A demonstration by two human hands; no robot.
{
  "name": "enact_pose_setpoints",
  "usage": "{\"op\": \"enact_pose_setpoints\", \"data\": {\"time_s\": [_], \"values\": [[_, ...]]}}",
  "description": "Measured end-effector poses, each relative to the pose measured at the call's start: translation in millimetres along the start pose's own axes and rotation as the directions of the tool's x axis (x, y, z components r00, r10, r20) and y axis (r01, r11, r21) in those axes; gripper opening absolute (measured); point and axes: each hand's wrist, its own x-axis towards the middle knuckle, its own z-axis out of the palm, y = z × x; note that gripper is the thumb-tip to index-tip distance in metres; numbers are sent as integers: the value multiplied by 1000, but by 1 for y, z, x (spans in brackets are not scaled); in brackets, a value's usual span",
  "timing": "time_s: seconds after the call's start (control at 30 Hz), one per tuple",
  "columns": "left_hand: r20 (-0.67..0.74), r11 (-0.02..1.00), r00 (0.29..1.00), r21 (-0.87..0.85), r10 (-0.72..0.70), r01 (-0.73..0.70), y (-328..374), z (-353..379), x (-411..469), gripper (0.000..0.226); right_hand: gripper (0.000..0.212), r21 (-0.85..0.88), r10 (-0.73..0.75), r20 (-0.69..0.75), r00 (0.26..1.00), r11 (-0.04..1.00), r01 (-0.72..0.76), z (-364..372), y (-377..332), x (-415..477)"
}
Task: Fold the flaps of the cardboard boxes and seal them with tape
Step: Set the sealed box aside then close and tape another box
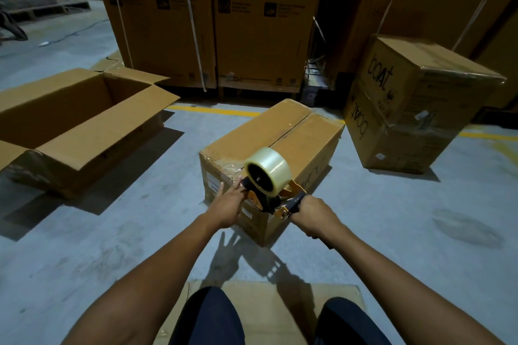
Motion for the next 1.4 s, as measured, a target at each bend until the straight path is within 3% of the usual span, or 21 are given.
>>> {"op": "enact_pose_setpoints", "data": {"time_s": [0.2, 0.33, 0.5, 0.67, 0.83, 1.0, 1.1, 1.2, 1.4], "values": [[68, 1000, 998, 22, -19, 18, 4, -6, 4, 86, 18, 29, 34, -6, 999, 999, -34, 0, 29, -22], [54, 983, 994, 154, 93, -100, 18, -2, 2, 81, 5, -2, 9, -32, 999, 1000, -9, 5, 27, -24], [1, 991, 995, 89, 100, -100, 27, 8, -11, 67, 7, 12, 19, -31, 999, 1000, -19, 3, 34, -29], [21, 996, 998, 62, 67, -69, 26, 8, -7, 83, 14, 81, 45, -23, 999, 996, -43, -1, 48, -32], [7, 997, 998, 52, 60, -60, 28, 11, -6, 93, 28, 8, 42, -5, 999, 999, -42, 8, 60, -39], [-27, 998, 998, 13, 57, -57, 28, 20, -6, 96, 15, 63, 58, 15, 998, 996, -59, 14, 59, -34], [-40, 999, 998, -32, 41, -43, 31, 24, -5, 87, 19, 199, 106, 72, 992, 973, -119, 23, 48, -27], [-11, 999, 1000, -51, -2, 1, 30, 26, -2, 82, 18, 459, 153, 225, 962, 855, -243, 24, 44, -22], [51, 999, 998, -36, -37, 39, 37, 16, -3, 85, 23, 531, 183, 398, 899, 753, -389, 9, 35, -21]]}}
